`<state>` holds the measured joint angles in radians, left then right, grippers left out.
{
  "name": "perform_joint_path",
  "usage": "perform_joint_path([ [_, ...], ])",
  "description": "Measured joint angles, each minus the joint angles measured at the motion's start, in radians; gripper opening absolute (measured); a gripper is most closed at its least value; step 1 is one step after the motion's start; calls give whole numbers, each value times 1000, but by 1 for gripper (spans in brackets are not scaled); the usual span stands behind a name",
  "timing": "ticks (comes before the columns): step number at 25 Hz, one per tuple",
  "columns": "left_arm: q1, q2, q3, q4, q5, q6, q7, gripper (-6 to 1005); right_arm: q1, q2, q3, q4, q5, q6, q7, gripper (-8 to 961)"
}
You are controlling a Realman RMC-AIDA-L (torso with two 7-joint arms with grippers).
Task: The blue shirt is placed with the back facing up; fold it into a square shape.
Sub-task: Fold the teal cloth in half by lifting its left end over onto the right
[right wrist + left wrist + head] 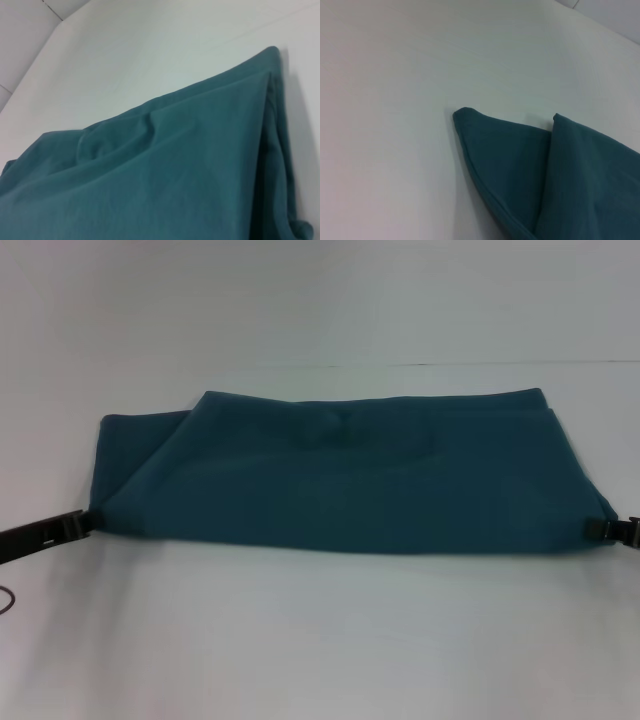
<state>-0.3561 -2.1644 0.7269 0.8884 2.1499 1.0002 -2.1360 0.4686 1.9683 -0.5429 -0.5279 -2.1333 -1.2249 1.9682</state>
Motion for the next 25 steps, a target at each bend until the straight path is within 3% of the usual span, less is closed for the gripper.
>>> perform_joint_path([
  [25,14,7,-76,-1,2,68,37,36,-13,12,15,0,1,-11,-18,98],
])
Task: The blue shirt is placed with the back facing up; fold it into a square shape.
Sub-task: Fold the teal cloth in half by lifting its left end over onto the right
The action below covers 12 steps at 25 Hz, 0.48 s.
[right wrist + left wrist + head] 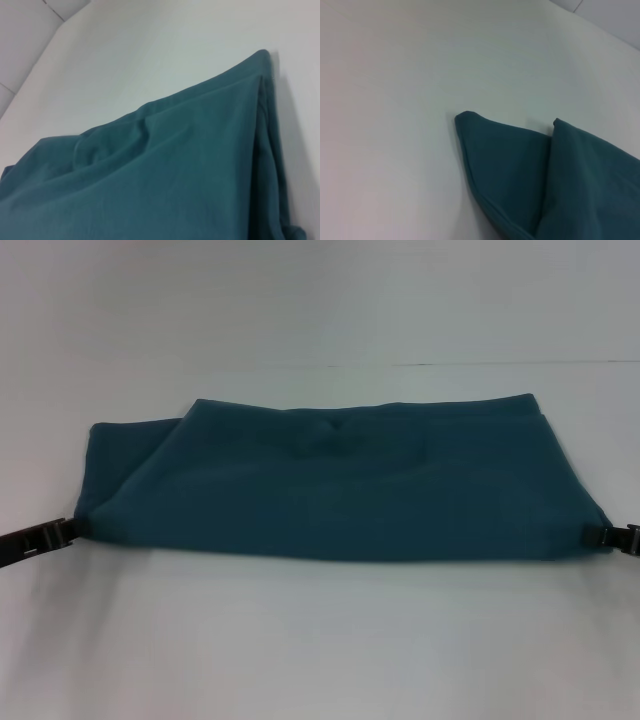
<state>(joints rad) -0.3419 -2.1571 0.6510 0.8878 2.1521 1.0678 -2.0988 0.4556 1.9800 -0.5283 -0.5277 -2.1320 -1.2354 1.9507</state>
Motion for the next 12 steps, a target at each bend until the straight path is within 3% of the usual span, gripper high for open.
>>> perform_joint_path([
  [6,-3,8,-59,6,-4,49,5,117,-1,-6,27,-30,6,-23,-12,108],
  [12,-3,16,-159,3,-10,121,-4,230,-12,-7,91,-88,47,-73,-14,357],
])
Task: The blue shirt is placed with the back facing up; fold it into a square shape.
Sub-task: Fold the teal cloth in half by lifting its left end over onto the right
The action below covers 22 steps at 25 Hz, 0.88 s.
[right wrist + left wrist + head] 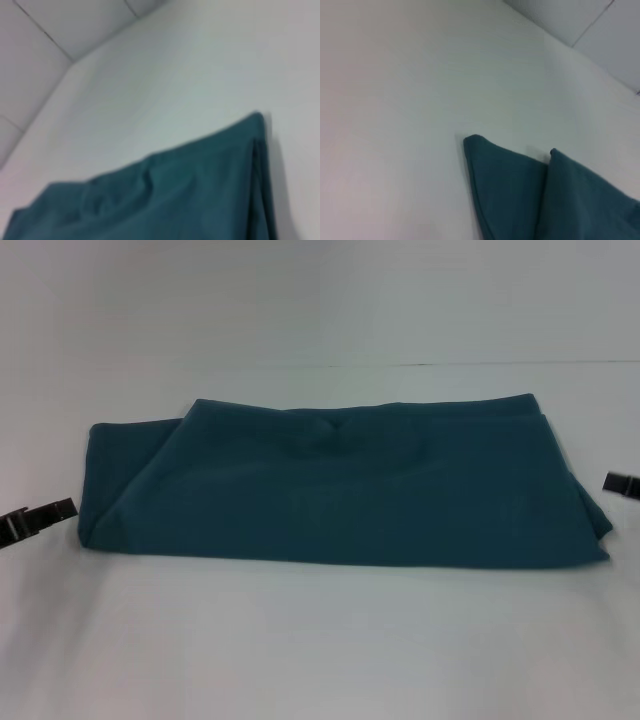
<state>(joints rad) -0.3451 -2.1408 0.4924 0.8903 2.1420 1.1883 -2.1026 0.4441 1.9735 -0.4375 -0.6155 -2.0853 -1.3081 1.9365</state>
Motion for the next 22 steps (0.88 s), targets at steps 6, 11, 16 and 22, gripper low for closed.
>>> perform_joint_path([
  [6,7,-1,-31,-17,-1,53,-10,436,19,-5,9,-13,45,-51,-41,602],
  [11,9,0,-40,-37,-1,81,-24,672,57,-1,-3,-15,43,-64,-57,710],
  [16,12,-1,-41,-44,-1,77,-61,893,89,5,-4,-15,43,-61,-57,818],
  [22,6,2,-41,-51,3,68,-87,895,107,5,-1,-15,44,-59,-52,934],
])
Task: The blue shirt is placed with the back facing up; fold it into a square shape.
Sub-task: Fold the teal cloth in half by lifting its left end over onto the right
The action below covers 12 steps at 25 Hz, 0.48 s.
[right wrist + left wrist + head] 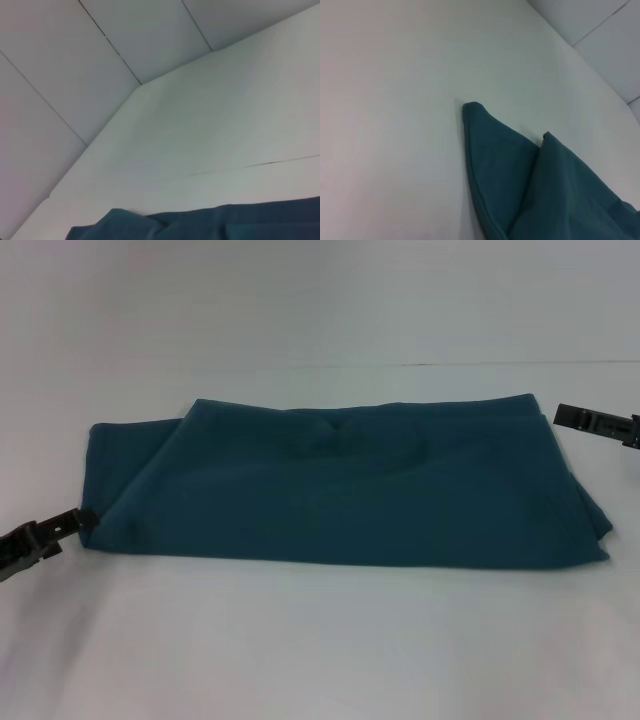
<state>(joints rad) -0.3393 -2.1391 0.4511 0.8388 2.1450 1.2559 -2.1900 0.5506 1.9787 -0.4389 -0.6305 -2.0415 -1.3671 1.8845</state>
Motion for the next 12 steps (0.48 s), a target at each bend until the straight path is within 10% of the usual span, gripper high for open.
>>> perform_joint_path([
  [12,-54,3,11,-90,4,-97,-2,894,2,1,10,0,3,0,1,933],
])
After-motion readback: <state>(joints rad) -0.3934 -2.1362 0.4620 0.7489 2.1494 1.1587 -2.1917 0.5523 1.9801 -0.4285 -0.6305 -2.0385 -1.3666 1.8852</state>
